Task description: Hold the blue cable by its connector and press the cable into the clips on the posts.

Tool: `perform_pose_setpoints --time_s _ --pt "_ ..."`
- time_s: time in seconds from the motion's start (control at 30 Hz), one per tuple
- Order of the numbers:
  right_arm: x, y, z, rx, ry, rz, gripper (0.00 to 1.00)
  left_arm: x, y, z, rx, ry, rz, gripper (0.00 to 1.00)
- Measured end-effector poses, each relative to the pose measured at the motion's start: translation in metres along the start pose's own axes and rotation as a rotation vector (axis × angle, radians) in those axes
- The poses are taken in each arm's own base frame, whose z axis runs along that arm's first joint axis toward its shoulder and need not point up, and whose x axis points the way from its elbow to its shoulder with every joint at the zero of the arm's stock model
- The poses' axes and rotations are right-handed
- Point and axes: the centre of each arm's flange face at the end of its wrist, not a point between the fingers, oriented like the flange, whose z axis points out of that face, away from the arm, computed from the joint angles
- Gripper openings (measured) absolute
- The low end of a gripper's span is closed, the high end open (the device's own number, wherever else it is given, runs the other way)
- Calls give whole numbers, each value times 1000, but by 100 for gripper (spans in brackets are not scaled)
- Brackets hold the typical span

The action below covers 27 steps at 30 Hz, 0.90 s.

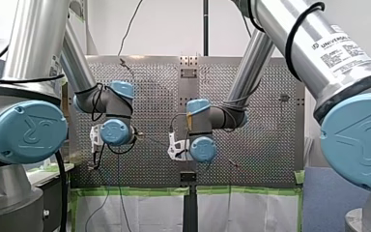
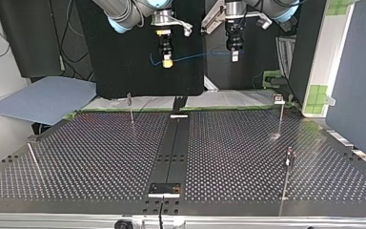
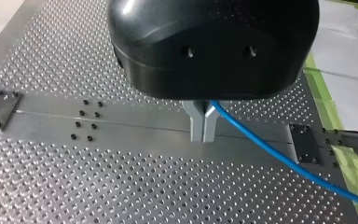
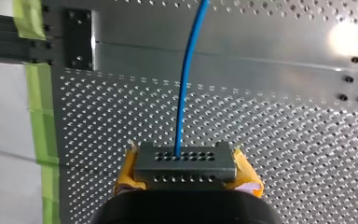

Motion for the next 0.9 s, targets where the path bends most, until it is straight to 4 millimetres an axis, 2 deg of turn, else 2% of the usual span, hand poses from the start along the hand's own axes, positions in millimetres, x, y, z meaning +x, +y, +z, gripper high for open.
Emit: perform_pose_setpoints --time_s 0.17,0.43,0.6,0.73,0.9 --pt "27 9 14 7 21 24 0 -4 0 9 -8 -7 -40 0" --pt "86 2 28 68 84 52 0 -20 -10 27 -4 -22 -81 0" --pt "127 0 35 106 128 69 0 -39 -15 36 -8 -44 -126 0" --pt "161 1 39 131 163 84 0 -61 -18 45 -13 -73 -173 0" --pt "197 7 43 139 200 97 0 -84 -15 50 -44 -101 -209 0"
